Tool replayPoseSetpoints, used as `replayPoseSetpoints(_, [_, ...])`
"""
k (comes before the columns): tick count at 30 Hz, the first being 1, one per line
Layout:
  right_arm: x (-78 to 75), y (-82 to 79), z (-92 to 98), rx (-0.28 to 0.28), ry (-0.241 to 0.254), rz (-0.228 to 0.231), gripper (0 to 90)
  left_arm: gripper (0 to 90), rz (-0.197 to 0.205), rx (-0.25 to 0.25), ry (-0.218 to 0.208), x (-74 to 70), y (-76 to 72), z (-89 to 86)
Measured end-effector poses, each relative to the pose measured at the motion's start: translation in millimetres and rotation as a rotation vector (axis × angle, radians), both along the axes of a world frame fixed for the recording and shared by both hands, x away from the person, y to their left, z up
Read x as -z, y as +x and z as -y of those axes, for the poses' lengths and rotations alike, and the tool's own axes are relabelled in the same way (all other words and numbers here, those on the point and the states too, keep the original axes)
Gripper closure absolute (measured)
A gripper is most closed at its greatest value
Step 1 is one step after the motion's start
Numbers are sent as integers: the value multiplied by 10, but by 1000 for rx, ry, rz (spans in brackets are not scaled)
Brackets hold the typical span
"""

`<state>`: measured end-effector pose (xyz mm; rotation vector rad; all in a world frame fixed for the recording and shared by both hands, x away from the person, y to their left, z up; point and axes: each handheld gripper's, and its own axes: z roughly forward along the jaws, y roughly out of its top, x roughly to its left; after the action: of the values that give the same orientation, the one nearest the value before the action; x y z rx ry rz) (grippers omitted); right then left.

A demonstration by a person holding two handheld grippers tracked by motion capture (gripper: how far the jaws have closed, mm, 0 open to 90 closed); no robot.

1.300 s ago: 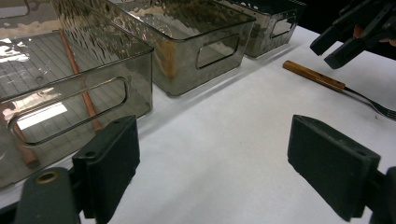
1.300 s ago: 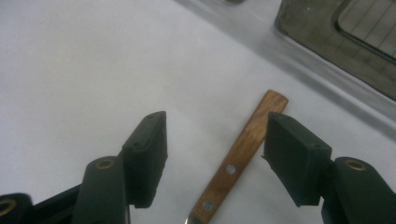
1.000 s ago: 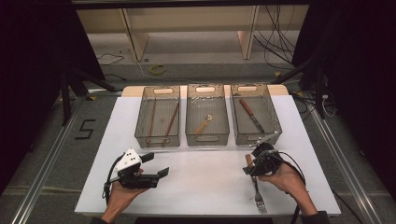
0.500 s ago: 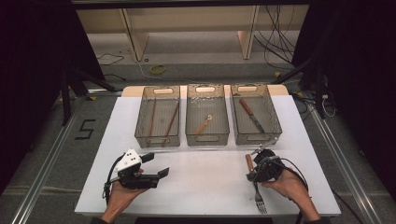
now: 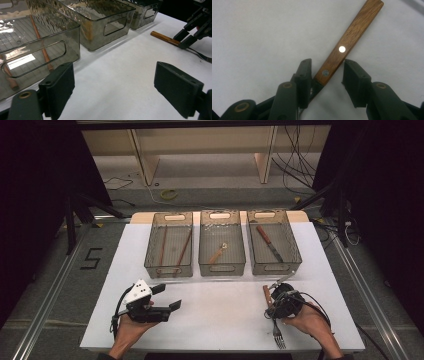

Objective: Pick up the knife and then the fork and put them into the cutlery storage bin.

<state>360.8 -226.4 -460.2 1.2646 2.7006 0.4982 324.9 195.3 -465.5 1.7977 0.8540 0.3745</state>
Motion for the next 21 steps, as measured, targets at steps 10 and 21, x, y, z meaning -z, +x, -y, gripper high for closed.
replayPoseSetpoints(10, [-3,1,-9,-8,-16,-2,652,161,-2,0,0,2,-1,3])
replayPoseSetpoints(21, [-2,23,30,12,-1,-11,715,160,-1,2,6,2,-2,5])
